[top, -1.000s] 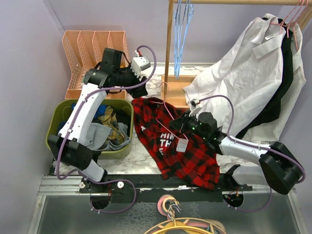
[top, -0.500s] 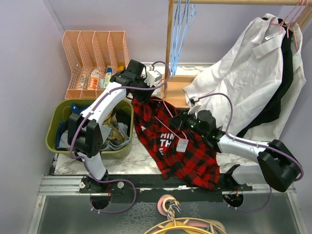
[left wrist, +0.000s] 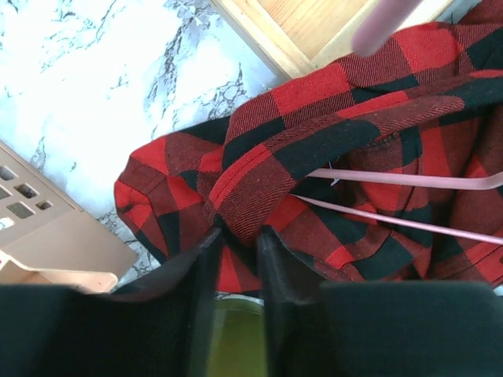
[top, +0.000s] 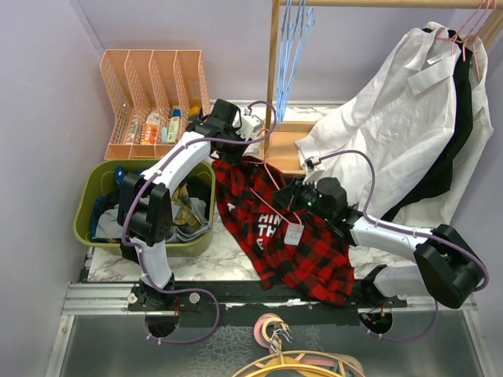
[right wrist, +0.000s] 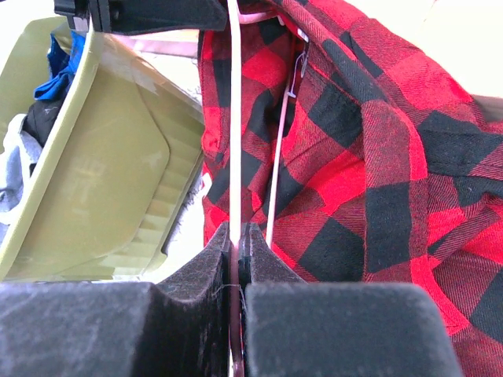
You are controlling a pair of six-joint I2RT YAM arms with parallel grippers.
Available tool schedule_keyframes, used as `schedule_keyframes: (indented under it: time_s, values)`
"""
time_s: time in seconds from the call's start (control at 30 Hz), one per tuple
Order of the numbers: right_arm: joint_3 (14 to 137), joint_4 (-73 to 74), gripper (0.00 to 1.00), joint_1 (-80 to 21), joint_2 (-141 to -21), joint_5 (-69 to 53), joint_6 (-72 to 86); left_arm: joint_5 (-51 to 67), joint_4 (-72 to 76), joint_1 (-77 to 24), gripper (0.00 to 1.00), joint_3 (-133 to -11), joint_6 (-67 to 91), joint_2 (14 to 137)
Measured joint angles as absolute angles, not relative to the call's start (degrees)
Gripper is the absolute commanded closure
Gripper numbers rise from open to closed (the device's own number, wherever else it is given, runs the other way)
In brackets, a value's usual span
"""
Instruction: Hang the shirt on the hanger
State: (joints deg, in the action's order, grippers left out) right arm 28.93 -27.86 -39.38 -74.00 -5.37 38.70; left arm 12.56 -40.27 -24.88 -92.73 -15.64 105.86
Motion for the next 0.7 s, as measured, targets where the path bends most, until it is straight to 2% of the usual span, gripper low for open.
schedule_keyframes:
  time_s: [0.03,0.3,0.7]
  values:
    - [28.9,-27.9,0.99,-39.4,-74.1,-5.4,38.7,12.6,-40.2,-24.9,1.0,-92.7,-15.5,106.0]
    - [31.4,-27.9,0.99,-39.4,-77.4,-5.7,38.7,13.7,-39.2,-25.7,1.0,-92.3,-14.8,105.6]
    - [41.6,-29.4,0.99,-39.4,-87.9,-9.6,39.0,12.5,-38.8,-30.1,1.0,-89.2,-14.9,96.2]
